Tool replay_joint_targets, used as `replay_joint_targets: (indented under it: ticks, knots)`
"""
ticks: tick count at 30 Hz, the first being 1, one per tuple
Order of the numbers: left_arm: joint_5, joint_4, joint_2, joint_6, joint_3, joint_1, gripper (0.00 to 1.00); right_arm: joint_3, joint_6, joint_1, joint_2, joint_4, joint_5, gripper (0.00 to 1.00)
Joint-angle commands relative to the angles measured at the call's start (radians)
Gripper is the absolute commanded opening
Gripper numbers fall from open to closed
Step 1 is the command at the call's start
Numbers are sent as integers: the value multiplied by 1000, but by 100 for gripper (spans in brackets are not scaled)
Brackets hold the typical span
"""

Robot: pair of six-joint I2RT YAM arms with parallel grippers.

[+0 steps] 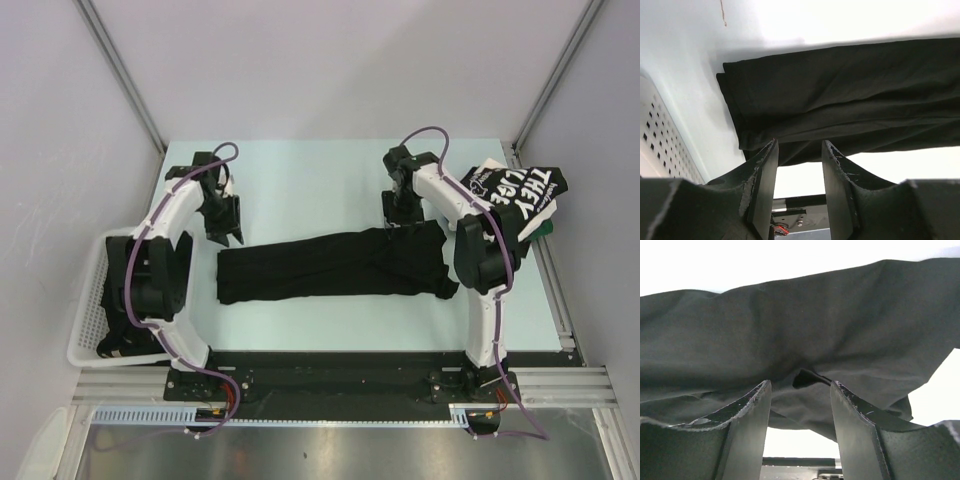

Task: Fold and stack the t-shirts
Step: Fold the other side of the tshirt into a rectangle

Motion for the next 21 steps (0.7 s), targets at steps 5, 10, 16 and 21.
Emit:
replay_joint_targets:
  ticks: [5, 10, 16, 21]
  knots:
    - [23, -2, -92, 9, 12, -4, 46, -21, 18, 9, 12, 38, -43, 52]
    - [20, -2, -97, 12, 3, -4, 46, -34, 15, 14, 28, 45, -45, 49]
    - [17, -2, -92, 14, 1, -4, 45, -57, 17, 14, 31, 48, -45, 31]
    - [23, 0, -89, 12, -3, -2, 45, -49, 20, 14, 40, 29, -69, 0]
